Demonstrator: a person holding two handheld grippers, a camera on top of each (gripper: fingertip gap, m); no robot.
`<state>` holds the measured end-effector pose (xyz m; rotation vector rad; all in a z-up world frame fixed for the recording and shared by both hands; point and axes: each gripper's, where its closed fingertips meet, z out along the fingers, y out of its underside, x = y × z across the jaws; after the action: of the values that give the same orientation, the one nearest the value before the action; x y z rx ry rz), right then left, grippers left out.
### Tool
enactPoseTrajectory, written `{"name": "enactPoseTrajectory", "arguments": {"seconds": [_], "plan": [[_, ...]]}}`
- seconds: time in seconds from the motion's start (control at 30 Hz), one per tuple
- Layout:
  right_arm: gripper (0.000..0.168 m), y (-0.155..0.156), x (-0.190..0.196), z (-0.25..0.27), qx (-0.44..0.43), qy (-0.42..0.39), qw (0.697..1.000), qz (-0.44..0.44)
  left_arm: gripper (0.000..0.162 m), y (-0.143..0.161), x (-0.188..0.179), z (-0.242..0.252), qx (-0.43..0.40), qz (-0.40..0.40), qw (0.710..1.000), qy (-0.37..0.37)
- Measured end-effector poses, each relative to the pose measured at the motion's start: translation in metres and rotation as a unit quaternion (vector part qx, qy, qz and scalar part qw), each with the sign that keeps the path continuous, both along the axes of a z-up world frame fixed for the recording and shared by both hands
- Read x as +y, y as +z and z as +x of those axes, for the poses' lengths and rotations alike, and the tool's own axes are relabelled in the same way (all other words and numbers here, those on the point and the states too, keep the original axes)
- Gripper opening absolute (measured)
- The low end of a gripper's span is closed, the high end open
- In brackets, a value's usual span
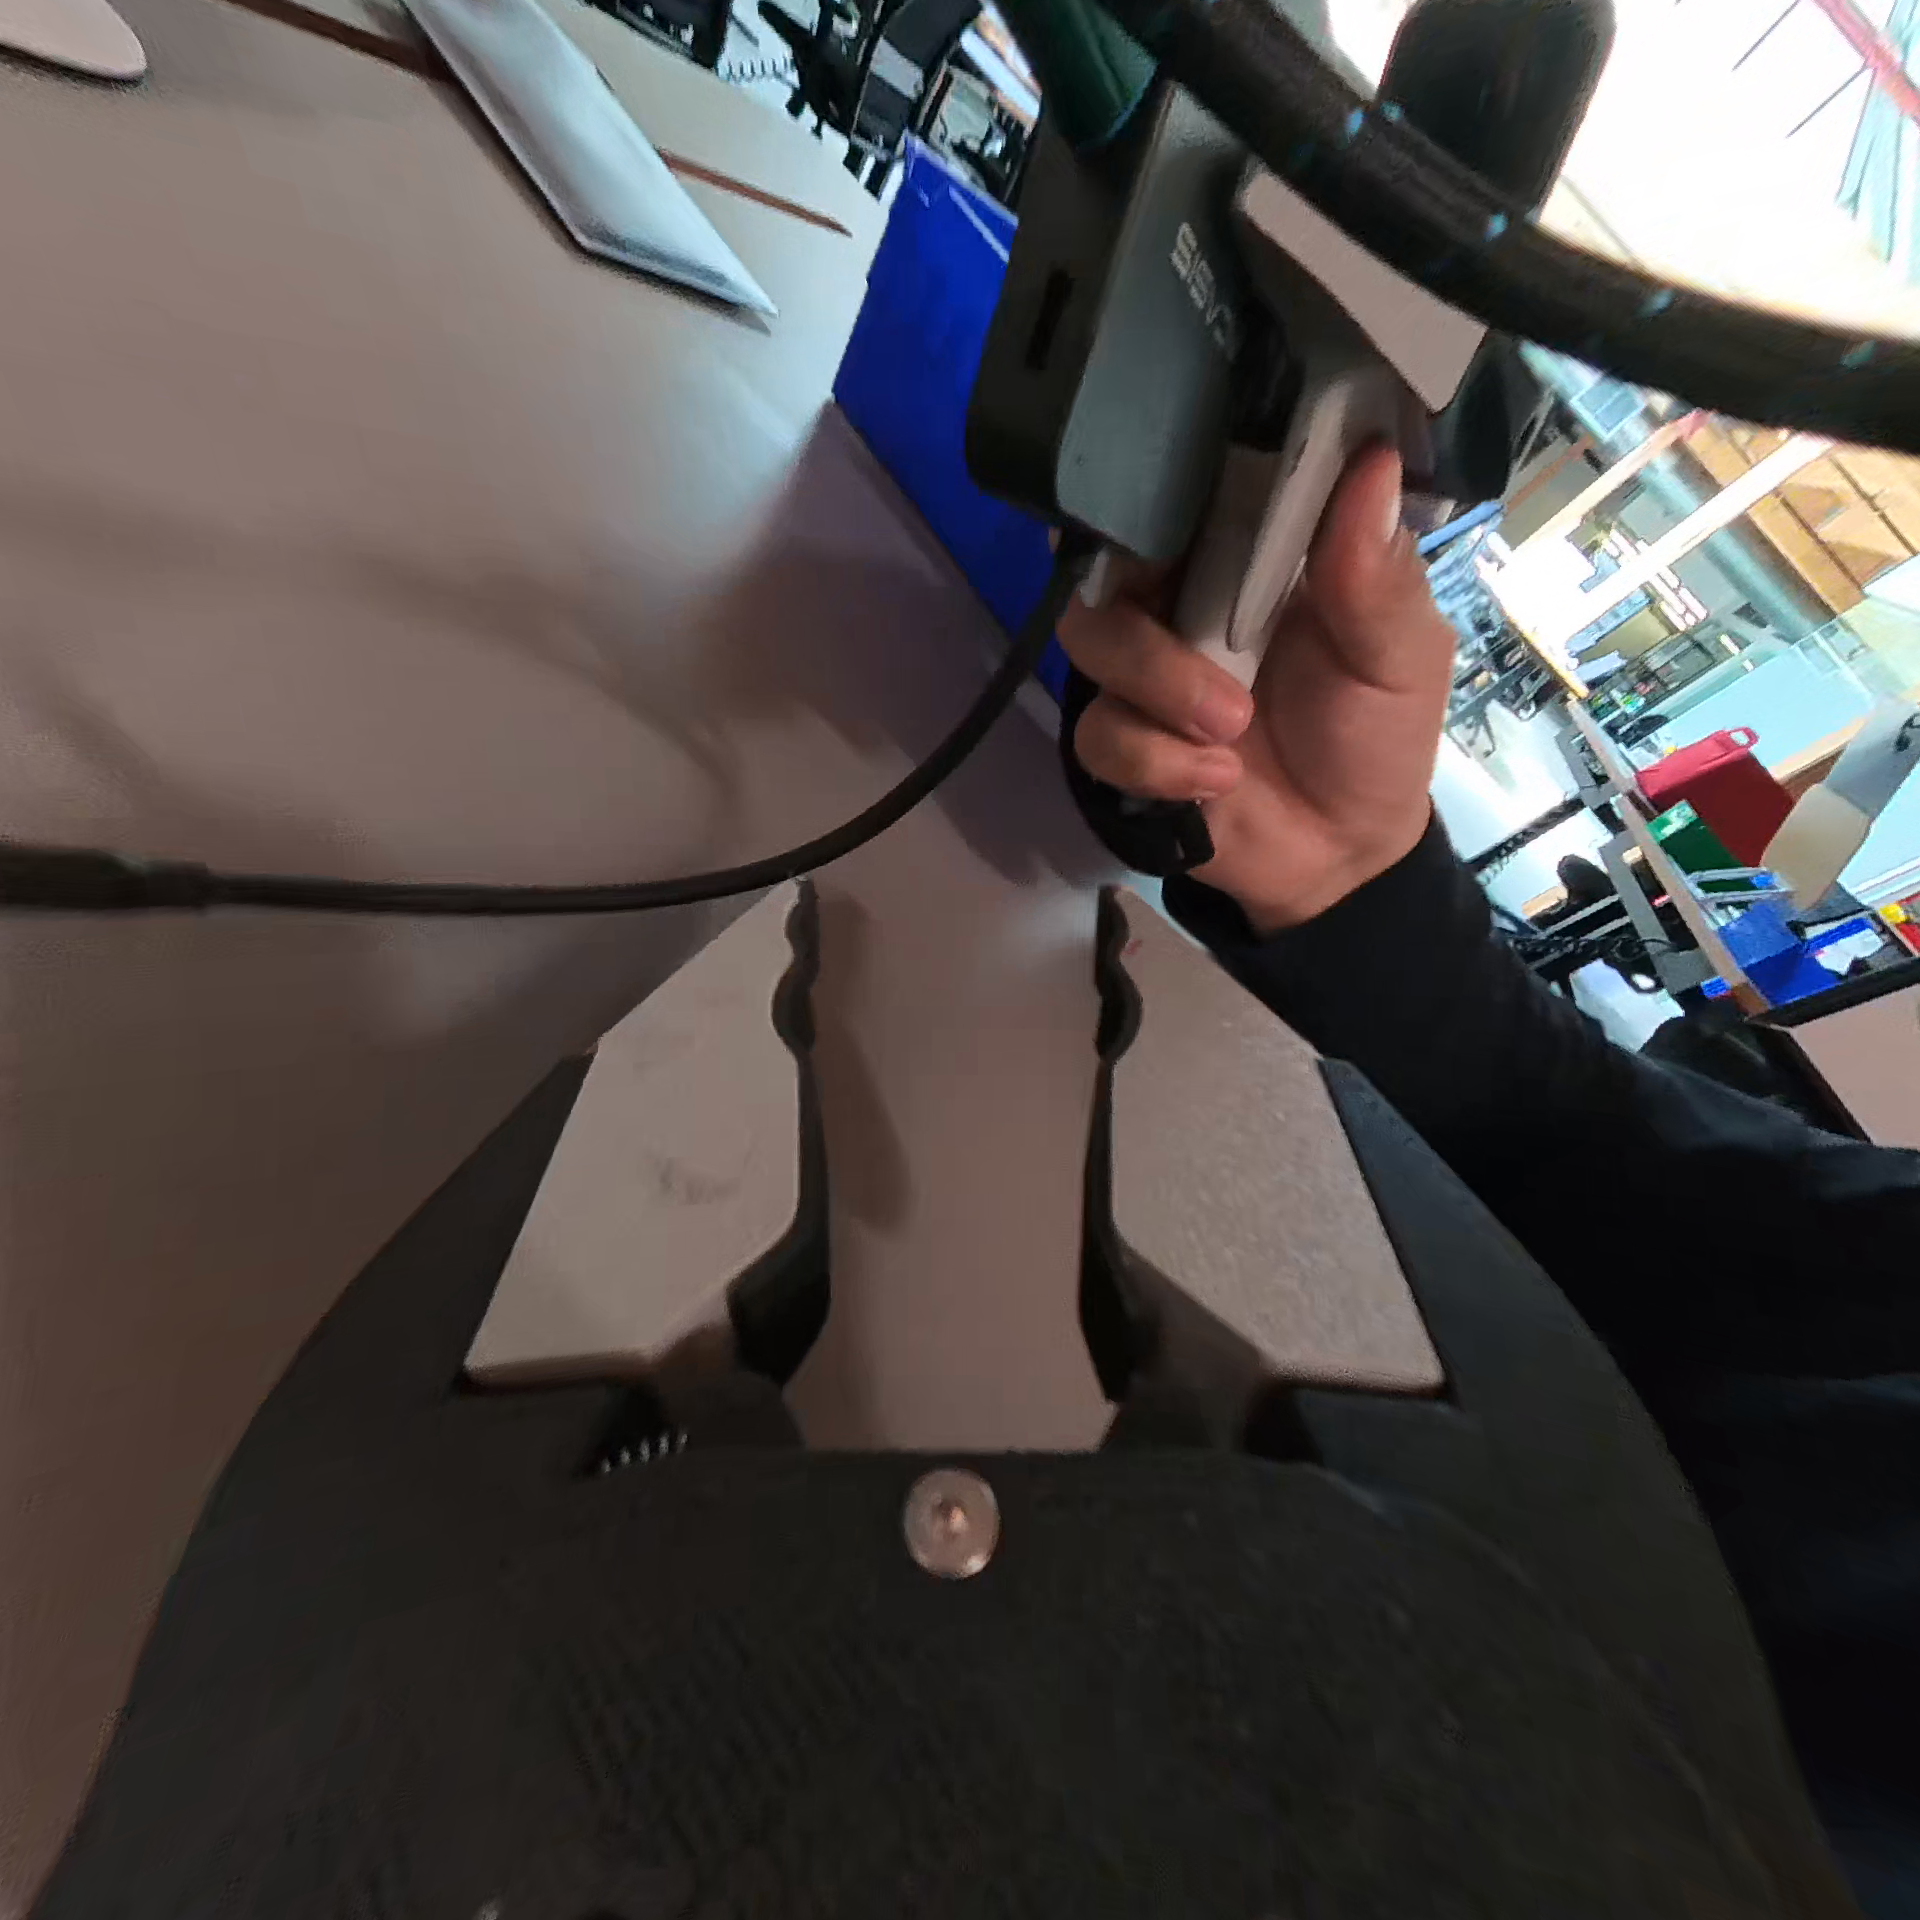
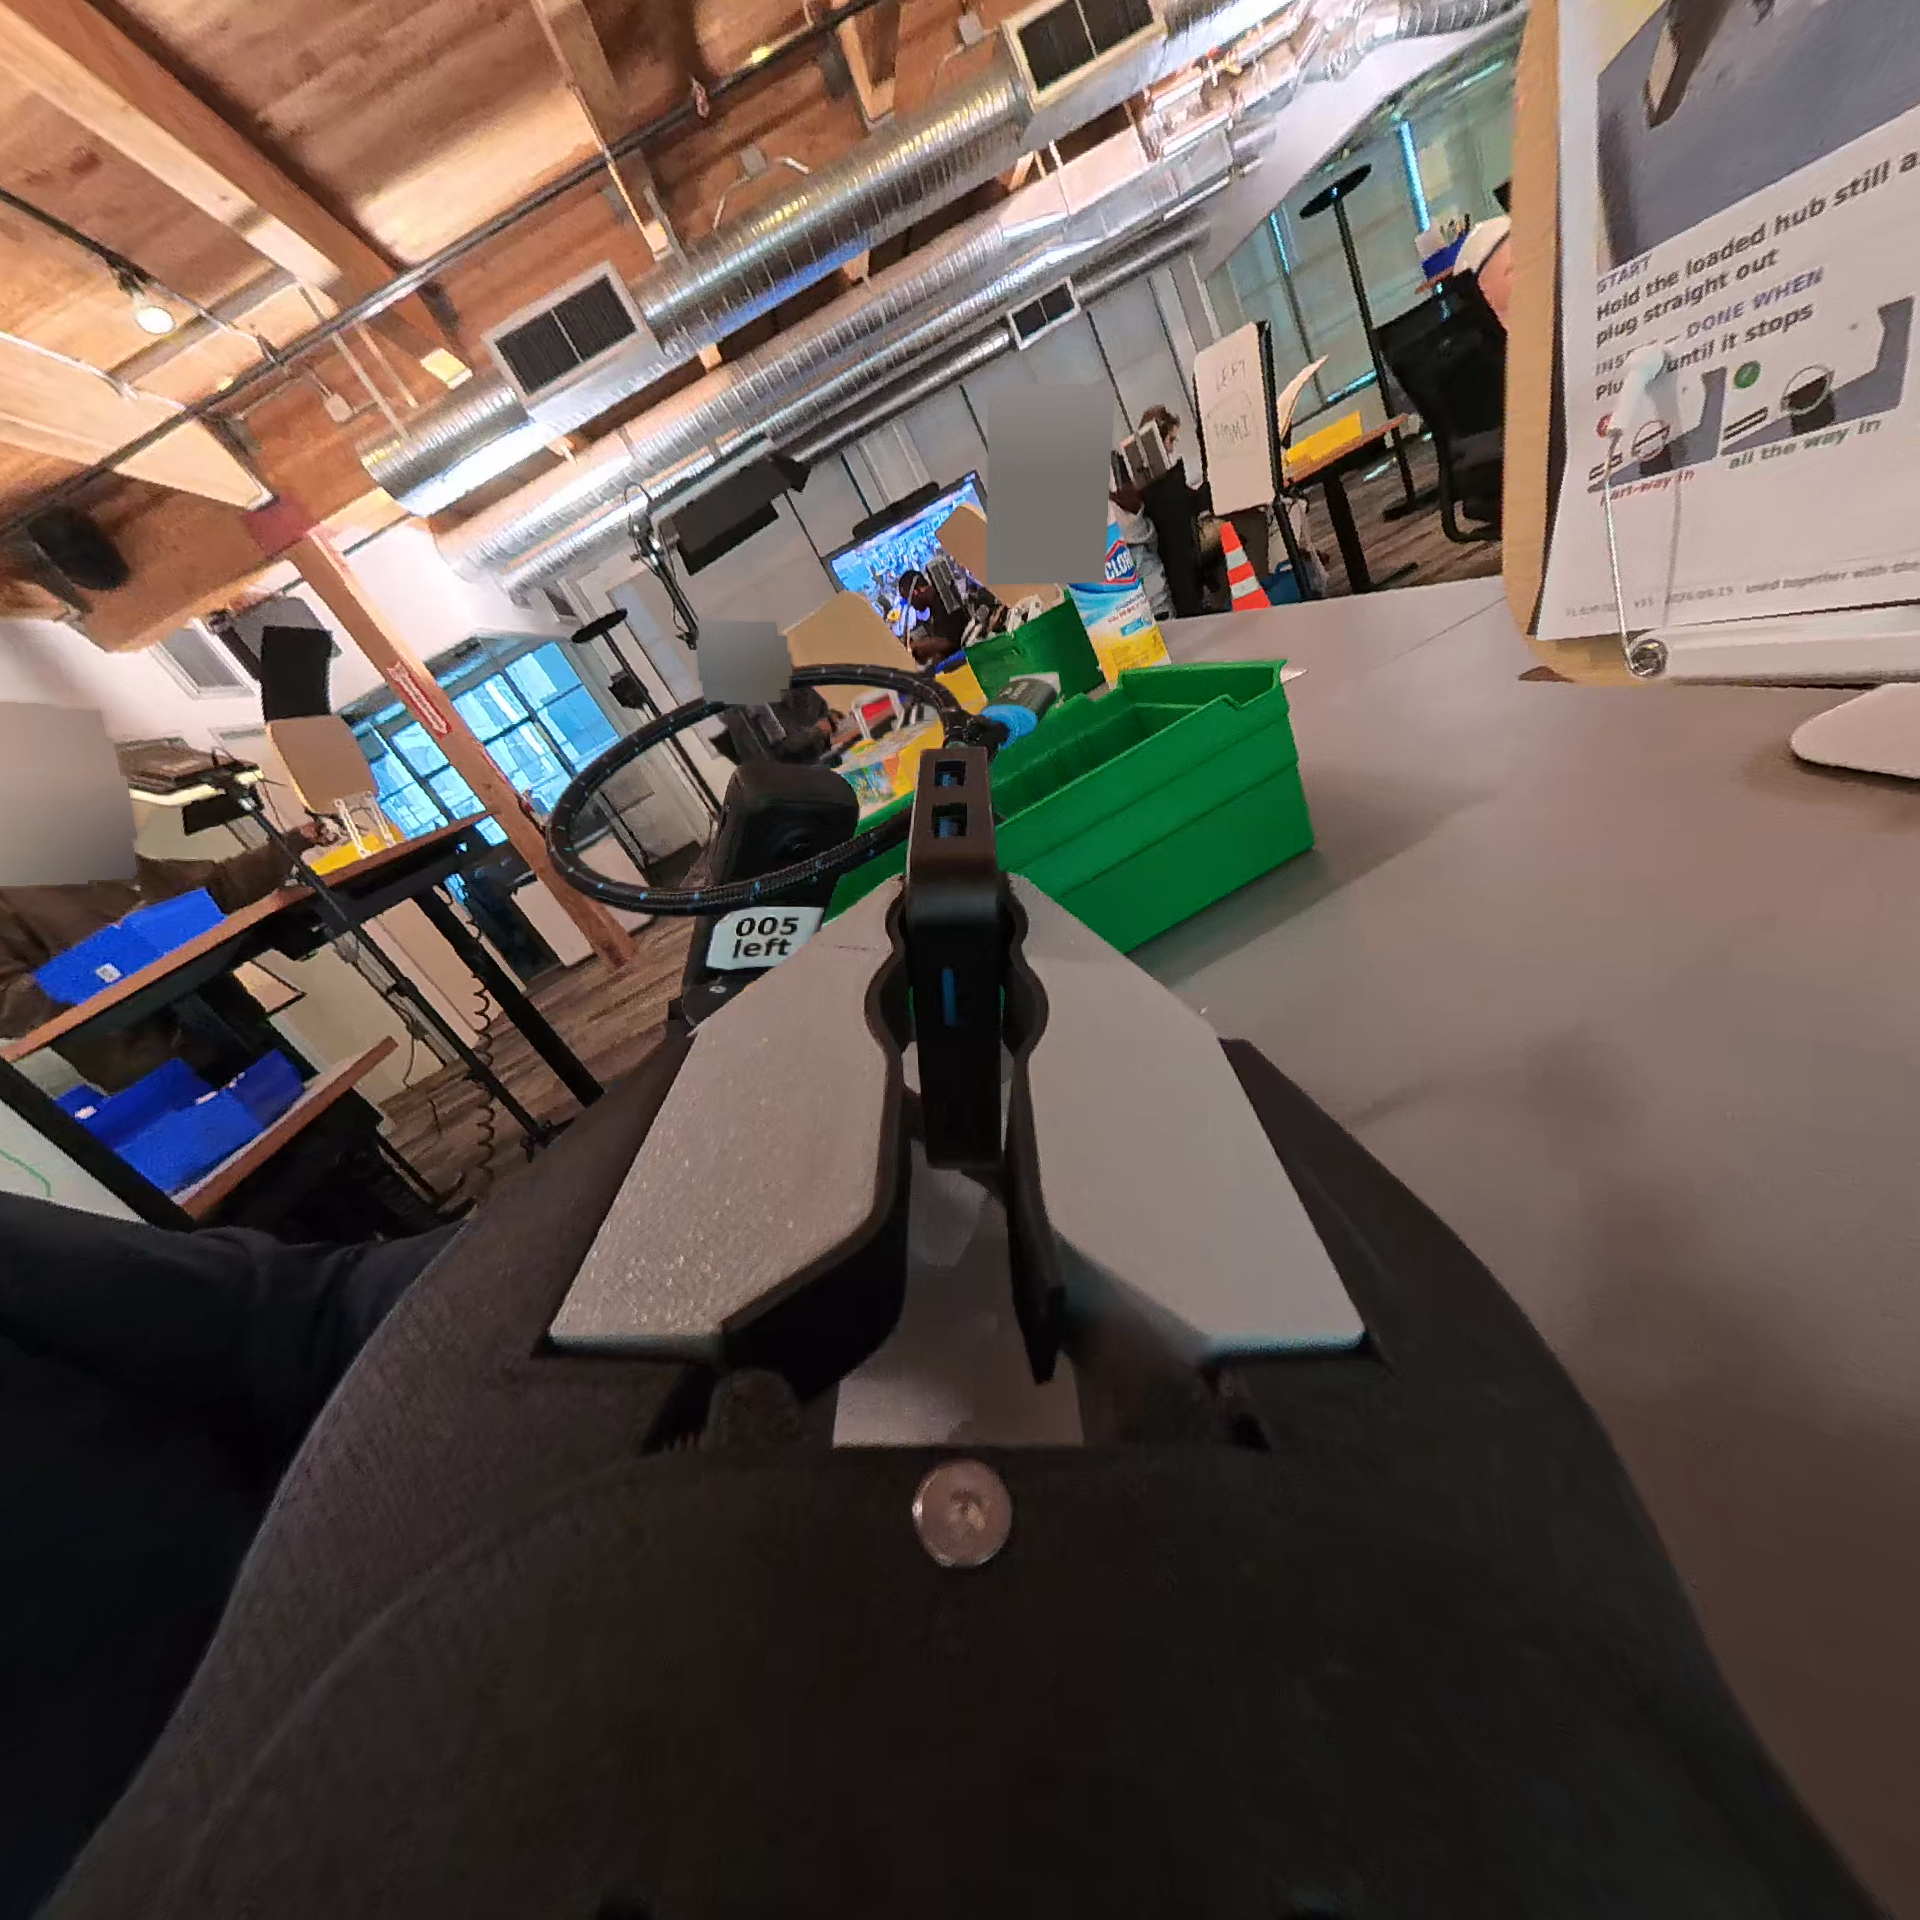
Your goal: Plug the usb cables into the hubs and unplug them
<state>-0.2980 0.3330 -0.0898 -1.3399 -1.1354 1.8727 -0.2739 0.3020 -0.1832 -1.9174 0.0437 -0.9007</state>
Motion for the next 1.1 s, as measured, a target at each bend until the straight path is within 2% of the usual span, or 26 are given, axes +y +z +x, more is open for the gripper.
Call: {"name": "enactPoseTrajectory", "arguments": {"seconds": [0.13, 0.2, 0.3, 0.47, 0.63, 0.8, 0.87, 0.93, 1.03, 1.1], "plan": [[0.01, 0.004, 0.005, 0.002, 0.016, -0.005, 1.0, -0.015, 0.066, 0.015, 0.007, -0.006, -0.025, 0.028, 0.999, 0.022], [0.01, 0.008, 0.012, 0.005, 0.027, -0.027, 0.999, -0.012, 0.063, 0.018, 0.006, -0.005, -0.027, 0.039, 0.999, 0.017], [0.009, 0.014, 0.025, 0.012, 0.043, -0.061, 0.997, -0.012, 0.044, 0.032, -0.003, 0.0, -0.051, 0.075, 0.996, -0.004], [0.01, 0.019, 0.021, 0.014, 0.065, -0.034, 0.997, -0.038, 0.045, 0.047, 0.001, -0.011, -0.055, 0.102, 0.993, 0.031], [0.01, 0.02, 0.003, 0.008, 0.073, -0.015, 0.997, -0.003, 0.047, 0.055, 0.014, -0.009, -0.019, 0.115, 0.992, 0.039], [0.01, 0.019, -0.001, 0.006, 0.077, -0.001, 0.997, -0.021, 0.053, 0.072, 0.023, -0.004, -0.062, 0.153, 0.986, 0.034], [0.01, 0.018, -0.002, 0.004, 0.078, 0.004, 0.997, -0.026, 0.048, 0.076, 0.027, -0.003, -0.078, 0.159, 0.984, 0.034], [0.01, 0.017, -0.006, 0.003, 0.077, 0.017, 0.996, -0.033, 0.025, 0.08, 0.027, 0.0, -0.087, 0.17, 0.981, 0.022], [0.01, 0.022, -0.009, 0.007, 0.092, 0.044, 0.993, -0.057, 0.016, 0.087, 0.022, 0.006, -0.069, 0.184, 0.98, -0.018], [0.011, 0.024, -0.011, 0.01, 0.092, 0.061, 0.992, -0.058, 0.013, 0.088, 0.018, 0.008, -0.034, 0.165, 0.984, -0.053]]}}
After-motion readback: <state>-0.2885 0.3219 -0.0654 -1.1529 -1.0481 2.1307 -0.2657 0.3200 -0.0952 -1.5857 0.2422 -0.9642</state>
